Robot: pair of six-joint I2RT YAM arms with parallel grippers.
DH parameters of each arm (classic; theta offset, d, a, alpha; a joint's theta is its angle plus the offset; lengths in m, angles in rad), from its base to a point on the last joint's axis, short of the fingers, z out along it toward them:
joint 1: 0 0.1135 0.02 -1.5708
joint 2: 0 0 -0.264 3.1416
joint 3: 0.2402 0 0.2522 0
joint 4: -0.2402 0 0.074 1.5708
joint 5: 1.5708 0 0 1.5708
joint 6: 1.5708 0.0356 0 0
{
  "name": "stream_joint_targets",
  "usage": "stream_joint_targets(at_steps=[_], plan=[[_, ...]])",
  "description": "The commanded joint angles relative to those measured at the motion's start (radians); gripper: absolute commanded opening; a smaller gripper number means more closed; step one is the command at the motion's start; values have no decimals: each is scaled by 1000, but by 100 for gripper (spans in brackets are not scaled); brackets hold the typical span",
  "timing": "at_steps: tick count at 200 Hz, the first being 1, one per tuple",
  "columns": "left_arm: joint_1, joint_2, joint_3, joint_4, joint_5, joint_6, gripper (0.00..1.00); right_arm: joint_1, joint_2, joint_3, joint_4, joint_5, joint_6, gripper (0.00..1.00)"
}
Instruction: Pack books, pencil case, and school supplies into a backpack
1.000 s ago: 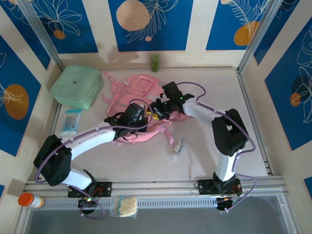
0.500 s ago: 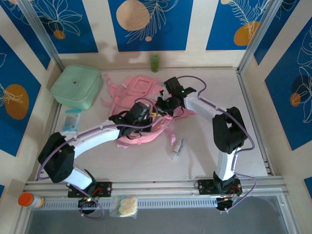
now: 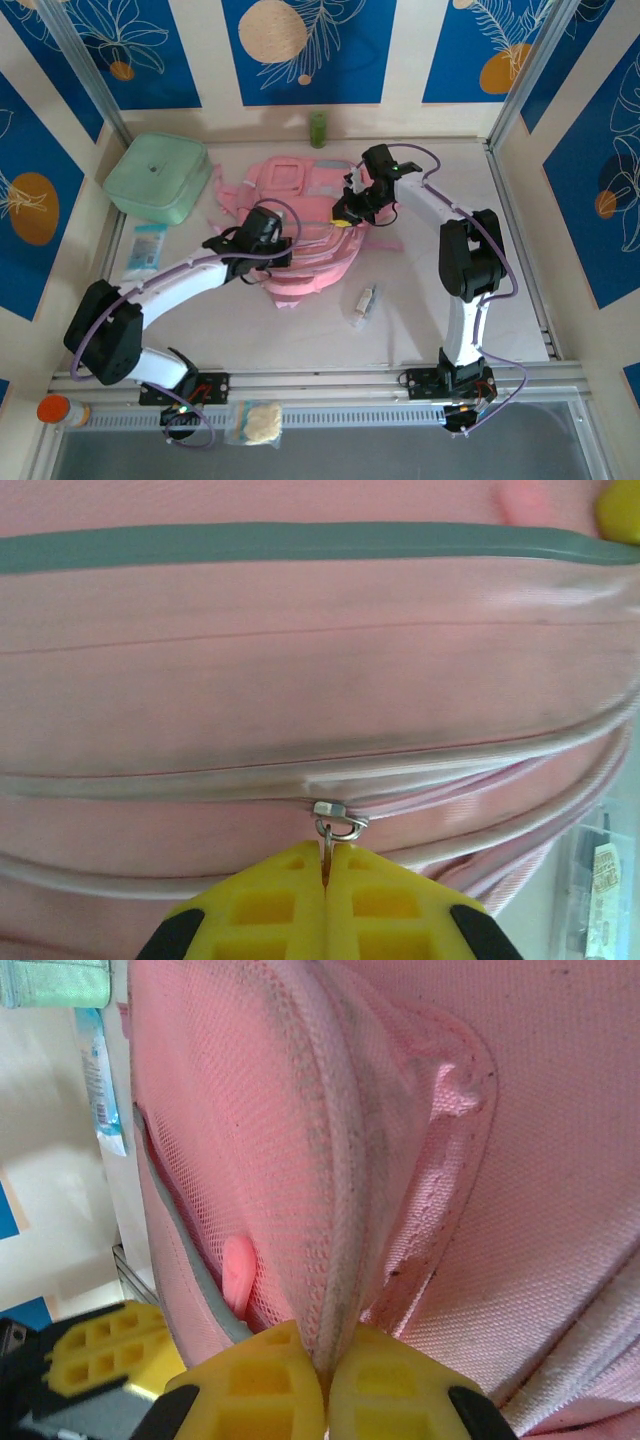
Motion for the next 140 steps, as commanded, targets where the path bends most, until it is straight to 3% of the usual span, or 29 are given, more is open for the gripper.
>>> stream_joint_targets(at_steps=[1, 34, 56, 79, 108, 140], plan=[[11, -17, -13, -79, 88, 44, 0, -38, -20, 15, 120, 39, 81, 4], [10, 1, 11, -44, 122, 34, 0, -7, -135, -145, 221, 9, 269, 32], [9, -6, 8, -33, 120, 34, 0, 28, -222, -291, 338, 0, 434, 44], [9, -5, 11, -23, 132, 34, 0, 68, -275, -402, 470, -16, 570, 46], [10, -1, 14, -22, 134, 37, 0, 127, -294, -475, 555, 80, 699, 48], [10, -7, 37, -60, 118, 47, 0, 150, -212, -412, 588, 77, 709, 36]])
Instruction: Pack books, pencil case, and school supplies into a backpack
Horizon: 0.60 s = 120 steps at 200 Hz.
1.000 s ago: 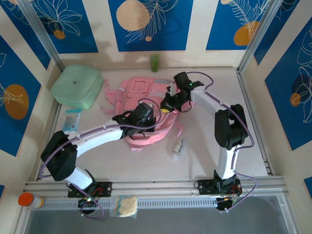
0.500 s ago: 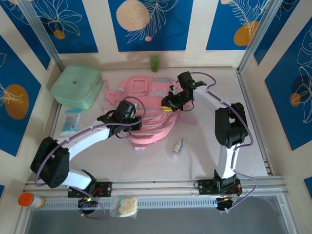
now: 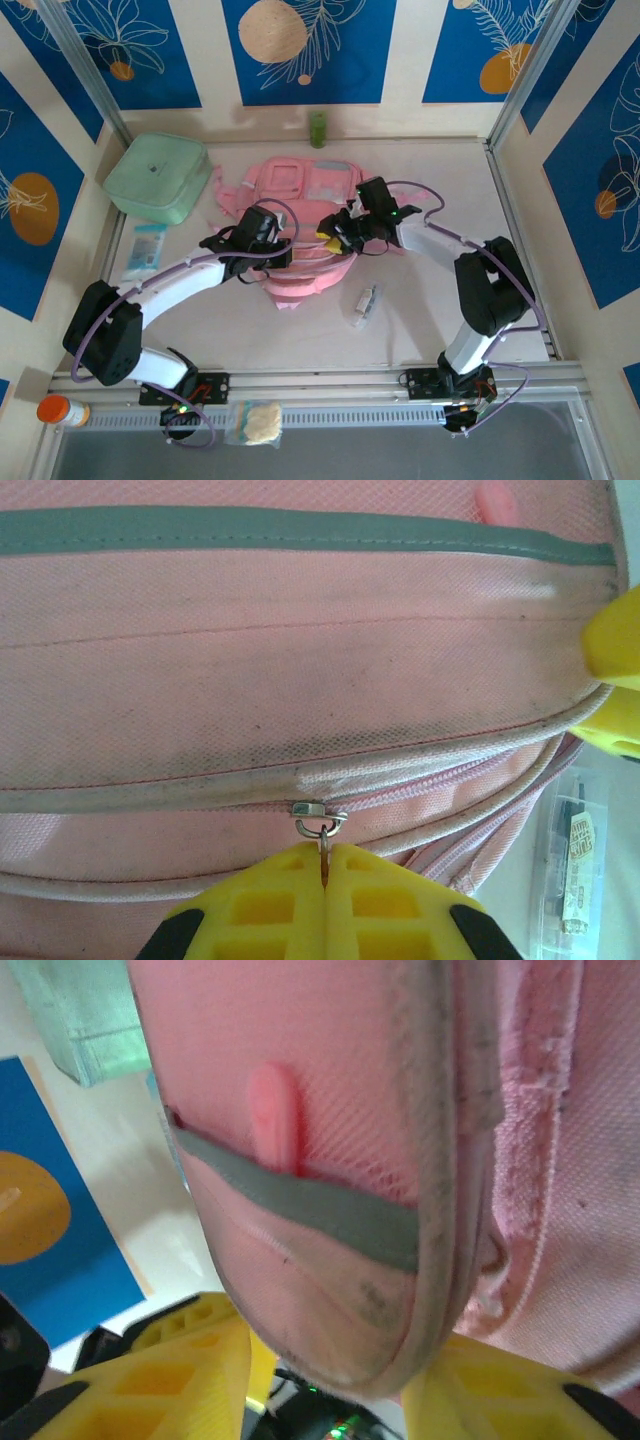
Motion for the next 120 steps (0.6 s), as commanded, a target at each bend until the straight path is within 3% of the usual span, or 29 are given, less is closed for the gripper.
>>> stream_joint_targets(at_steps=[1, 38, 59, 93, 120], plan=[[-1, -9, 40, -64, 37, 27, 0, 17, 49, 55, 67, 27, 54, 36], [-9, -48, 34, -104, 51, 17, 0, 35, 109, 175, -50, 52, -72, 11], [-58, -73, 24, -122, 34, -9, 0, 18, 119, 215, -125, 32, -182, 2], [-145, -69, 37, -116, -4, -40, 0, -79, 108, 266, -276, 51, -361, 0], [-143, -22, 58, -177, -77, -7, 0, -176, 132, 293, -314, -11, -407, 0]])
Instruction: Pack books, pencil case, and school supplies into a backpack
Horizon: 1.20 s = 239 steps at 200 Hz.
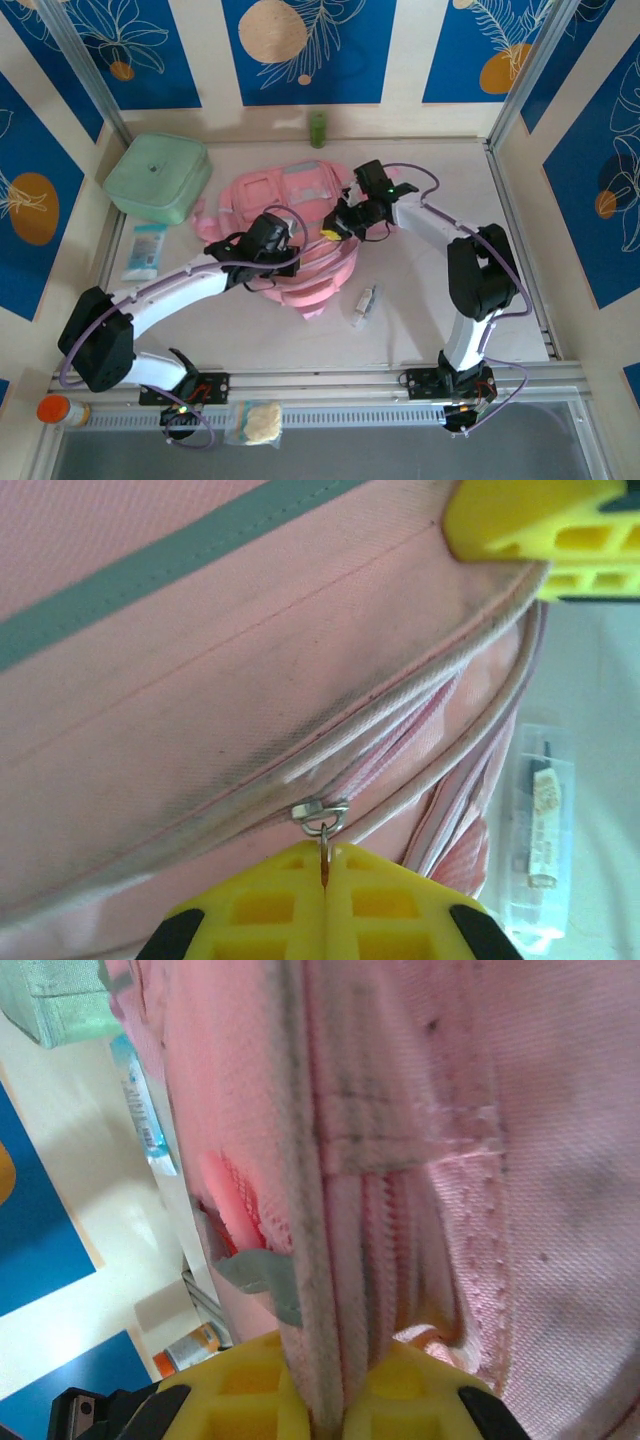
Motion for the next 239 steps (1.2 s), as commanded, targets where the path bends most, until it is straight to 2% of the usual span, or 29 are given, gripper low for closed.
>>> stream_joint_targets(at_steps=[1, 51, 108, 119, 140, 152, 170, 206, 224, 239], plan=[[-20, 16, 34, -124, -10, 15, 0, -110, 25, 64, -3, 39, -106, 0], [35, -16, -19, -146, -67, 143, 0, -167, 60, 129, -65, 2, -198, 0], [180, -31, -95, -83, -41, 308, 0, -172, 114, 210, -108, -58, -286, 0], [217, -26, -103, -49, -9, 325, 0, -168, 123, 223, -113, -63, -303, 0], [289, -16, -123, 55, 67, 319, 0, -159, 145, 260, -148, -32, -339, 0], [307, 5, -104, 63, 70, 328, 0, -158, 155, 275, -152, -26, -344, 0], [311, 41, -62, 39, 49, 321, 0, -155, 170, 303, -152, 5, -344, 0], [300, 55, -72, 67, 98, 263, 0, -154, 205, 356, -175, 32, -346, 0], [295, 40, -94, 61, 106, 247, 0, -152, 193, 343, -186, 57, -353, 14], [291, 21, -100, 37, 114, 242, 15, -144, 166, 332, -215, 113, -364, 27]])
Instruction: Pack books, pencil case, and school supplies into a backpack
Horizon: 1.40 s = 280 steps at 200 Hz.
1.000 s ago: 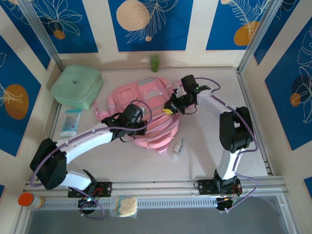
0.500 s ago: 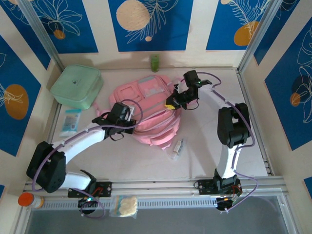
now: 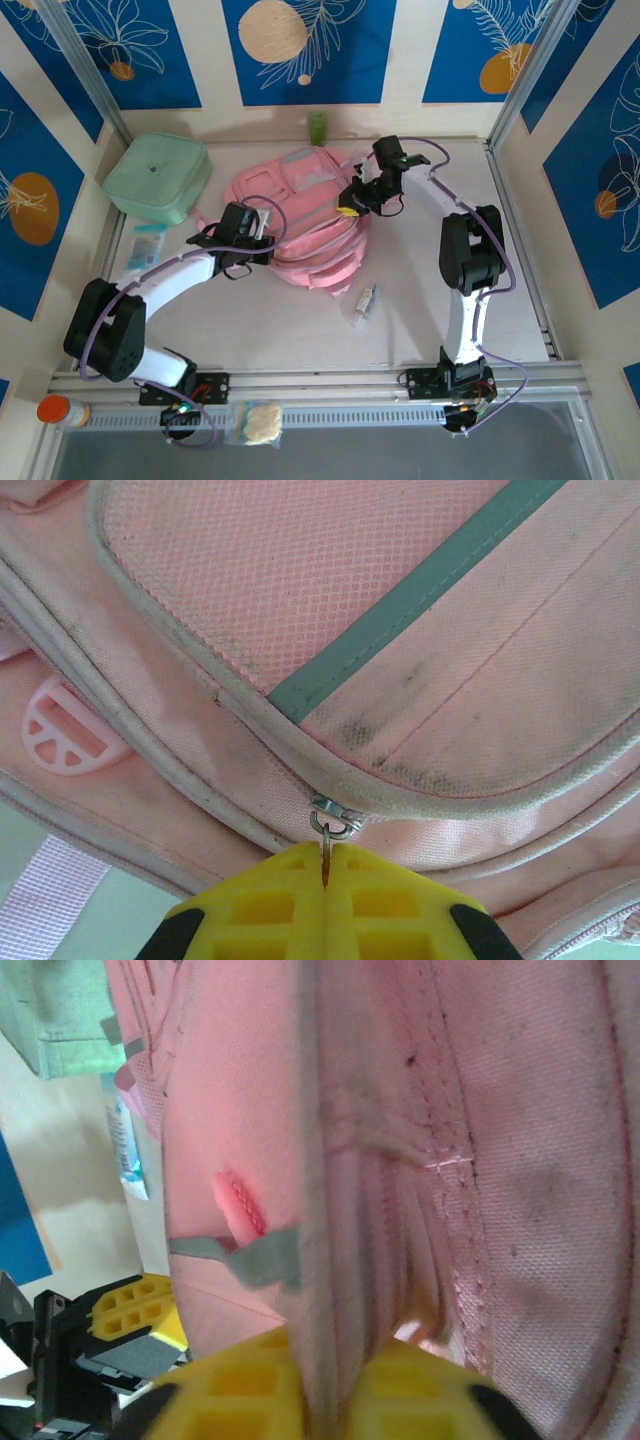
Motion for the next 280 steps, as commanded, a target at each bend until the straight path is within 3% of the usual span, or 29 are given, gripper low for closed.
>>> stream_joint_targets(at_steps=[1, 19, 49, 99, 152, 185, 219, 280], plan=[[4, -33, -23, -68, 22, -29, 16, -11, -38, 20, 3, 119, -38, 28], [-7, -69, -30, -94, 32, -40, 31, -1, -99, -26, -16, 183, -39, 39], [-52, -131, -43, -133, 45, -76, 43, 33, -235, -137, -49, 299, -11, 50], [-186, -228, -120, -81, 32, -211, 56, 217, -502, -393, -163, 627, 107, 74], [-272, -273, -201, 2, 35, -255, 65, 464, -701, -697, -189, 739, 414, 100], [-344, -291, -254, 109, 2, -302, 68, 581, -685, -787, -133, 740, 558, 99], [-349, -266, -262, 124, -8, -319, 72, 654, -597, -816, -30, 727, 664, 99], [-349, -251, -269, 129, -35, -350, 83, 678, -459, -807, -7, 779, 710, 89]])
